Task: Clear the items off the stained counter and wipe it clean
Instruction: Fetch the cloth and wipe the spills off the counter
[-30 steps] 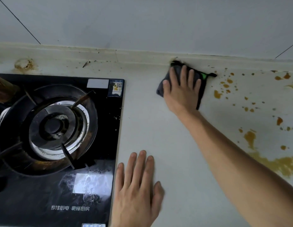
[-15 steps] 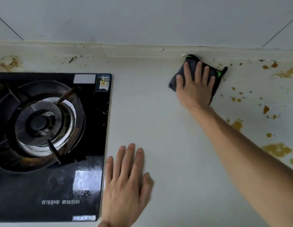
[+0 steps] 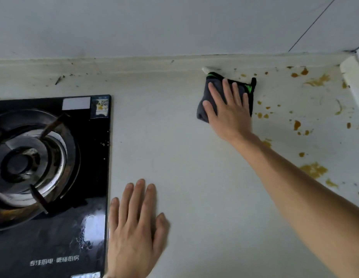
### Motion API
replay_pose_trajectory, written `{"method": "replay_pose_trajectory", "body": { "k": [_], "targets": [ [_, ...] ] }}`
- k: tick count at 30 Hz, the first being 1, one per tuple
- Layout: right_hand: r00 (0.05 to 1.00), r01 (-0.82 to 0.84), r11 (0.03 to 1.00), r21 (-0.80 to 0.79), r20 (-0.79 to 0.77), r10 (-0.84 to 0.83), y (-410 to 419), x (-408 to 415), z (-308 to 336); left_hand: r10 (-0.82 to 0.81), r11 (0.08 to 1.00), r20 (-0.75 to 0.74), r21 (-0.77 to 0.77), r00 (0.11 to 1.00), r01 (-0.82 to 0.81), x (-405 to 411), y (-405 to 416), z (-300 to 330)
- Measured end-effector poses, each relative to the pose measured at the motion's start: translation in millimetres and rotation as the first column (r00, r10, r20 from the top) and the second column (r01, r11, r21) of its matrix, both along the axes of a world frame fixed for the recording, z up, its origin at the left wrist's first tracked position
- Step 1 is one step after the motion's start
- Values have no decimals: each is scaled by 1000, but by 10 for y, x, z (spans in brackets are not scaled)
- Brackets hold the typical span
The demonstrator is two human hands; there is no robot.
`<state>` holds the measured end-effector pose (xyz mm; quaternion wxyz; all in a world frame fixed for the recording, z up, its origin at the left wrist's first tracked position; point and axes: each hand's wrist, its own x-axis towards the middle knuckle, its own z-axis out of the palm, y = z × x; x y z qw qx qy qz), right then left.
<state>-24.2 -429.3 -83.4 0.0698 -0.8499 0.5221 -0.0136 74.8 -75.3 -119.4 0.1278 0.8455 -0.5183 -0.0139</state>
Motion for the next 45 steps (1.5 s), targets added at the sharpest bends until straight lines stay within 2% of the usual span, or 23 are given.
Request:
{"method": "replay_pose_trajectory", "body": {
  "k": [4, 6, 9, 11, 14, 18, 22, 24, 26, 29, 32, 36, 38, 42, 45],
  "targets": [
    [995, 100, 994, 34, 22, -101, -128, 259, -10, -11, 1000, -6, 24, 1000, 11, 24, -8, 18],
    [1000, 23, 1000, 14, 9, -23, 63, 214, -12, -17, 999, -9, 30, 1000, 18, 16, 5, 51],
    [984, -177, 984, -14, -20, 177, 457, -91, -24, -13, 999, -1, 45, 1000, 13, 10, -41, 140],
    [973, -230, 973, -11, -33, 229, 589, -376, -38, -14, 998, -5, 66, 1000, 15, -1, -203, 247],
    [982, -185, 983, -8, -44, 185, 508, -666, -33, -67, 995, -31, 74, 997, 69, -83, -645, 403],
    [997, -66, 998, 8, -40, 67, 86, -560, -22, -222, 964, -22, 143, 975, 223, -176, -1181, 446],
    [998, 58, 997, 44, -11, -58, -200, -218, -1, -229, 963, 7, 146, 973, 226, -171, -1285, 327],
    [1000, 27, 1000, 12, -14, -27, -77, -156, -6, -225, 969, 18, 106, 974, 222, -170, -1281, 276],
    [995, -88, 996, -20, -39, 87, 143, -236, -16, -225, 971, 20, 85, 974, 222, -174, -1278, 245],
    [982, -190, 982, 14, -4, 190, 292, -422, 7, -220, 974, 23, 57, 975, 218, -169, -1270, 203],
    [990, -109, 994, 15, 92, 107, 170, -464, 99, -218, 976, 26, 19, 976, 218, -165, -1266, 157],
    [998, -59, 996, -71, -5, 59, -229, -434, 208, -212, 977, 23, 1, 977, 212, -173, -1267, 122],
    [995, -89, 995, -54, -39, 87, -383, -397, 246, -217, 976, 22, -5, 976, 217, -169, -1266, 115],
    [985, -171, 985, 34, -6, 171, -540, -313, 293, -218, 976, 22, -3, 976, 218, -168, -1260, 105],
    [970, -238, 960, 148, 86, 227, -622, -327, 357, -214, 977, 18, -2, 977, 214, -168, -1269, 122]
  ]
}}
